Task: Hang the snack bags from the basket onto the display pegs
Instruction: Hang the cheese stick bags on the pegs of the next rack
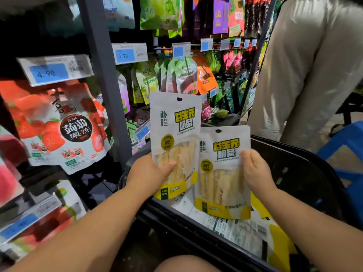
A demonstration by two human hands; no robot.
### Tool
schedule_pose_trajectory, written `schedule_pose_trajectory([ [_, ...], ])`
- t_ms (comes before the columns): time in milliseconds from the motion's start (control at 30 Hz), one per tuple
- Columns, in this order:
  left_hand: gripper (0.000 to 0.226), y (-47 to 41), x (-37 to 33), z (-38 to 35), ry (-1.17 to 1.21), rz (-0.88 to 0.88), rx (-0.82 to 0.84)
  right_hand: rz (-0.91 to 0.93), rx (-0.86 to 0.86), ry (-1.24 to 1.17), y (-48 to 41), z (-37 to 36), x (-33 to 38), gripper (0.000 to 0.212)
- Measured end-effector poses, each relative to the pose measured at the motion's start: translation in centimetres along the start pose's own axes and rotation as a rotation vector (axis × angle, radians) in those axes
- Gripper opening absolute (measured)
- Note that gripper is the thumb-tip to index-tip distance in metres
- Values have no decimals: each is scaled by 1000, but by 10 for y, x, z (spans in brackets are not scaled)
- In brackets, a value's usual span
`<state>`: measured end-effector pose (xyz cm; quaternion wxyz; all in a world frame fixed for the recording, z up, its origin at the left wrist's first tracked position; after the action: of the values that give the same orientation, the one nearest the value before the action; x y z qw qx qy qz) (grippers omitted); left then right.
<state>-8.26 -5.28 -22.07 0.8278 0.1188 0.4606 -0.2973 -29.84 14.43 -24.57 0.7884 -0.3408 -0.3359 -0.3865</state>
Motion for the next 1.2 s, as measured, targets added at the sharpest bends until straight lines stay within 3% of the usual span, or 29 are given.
schedule_pose_trajectory([
  [100,34,0,1,-1,9,10,9,-36,101,-68,5,-12,0,7],
  [233,35,-1,2,-1,-4,-3,11,-107,270,-158,10,-27,-3,39],
  [467,37,-2,5,-1,-15,-12,-6,-221,94,-226,-4,-8,-11,28],
  [733,41,-4,5,-2,-28,28,21,-174,-83,-318,-11,31,8,22],
  [900,38,-6,1,-4,116,47,17,-114,-67,-388,-7,43,33,18],
  [1033,25,-4,-15,5,281,6,14,-43,-21,-407,-4,45,62,16],
  [1200,10,5,-27,26,320,-17,24,34,8,-444,-5,40,102,13],
])
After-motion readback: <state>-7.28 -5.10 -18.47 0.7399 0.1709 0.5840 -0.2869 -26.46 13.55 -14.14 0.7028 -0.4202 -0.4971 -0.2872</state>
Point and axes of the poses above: each hand's wrist, its own y-axis away from the middle knuckle, its own z-axis out of the back of the hand, x = y × z, the point moved 5 cm from there along -y, towards the middle knuckle, and after that the axes turned 11 degrees about y, right-handed, at the moved point
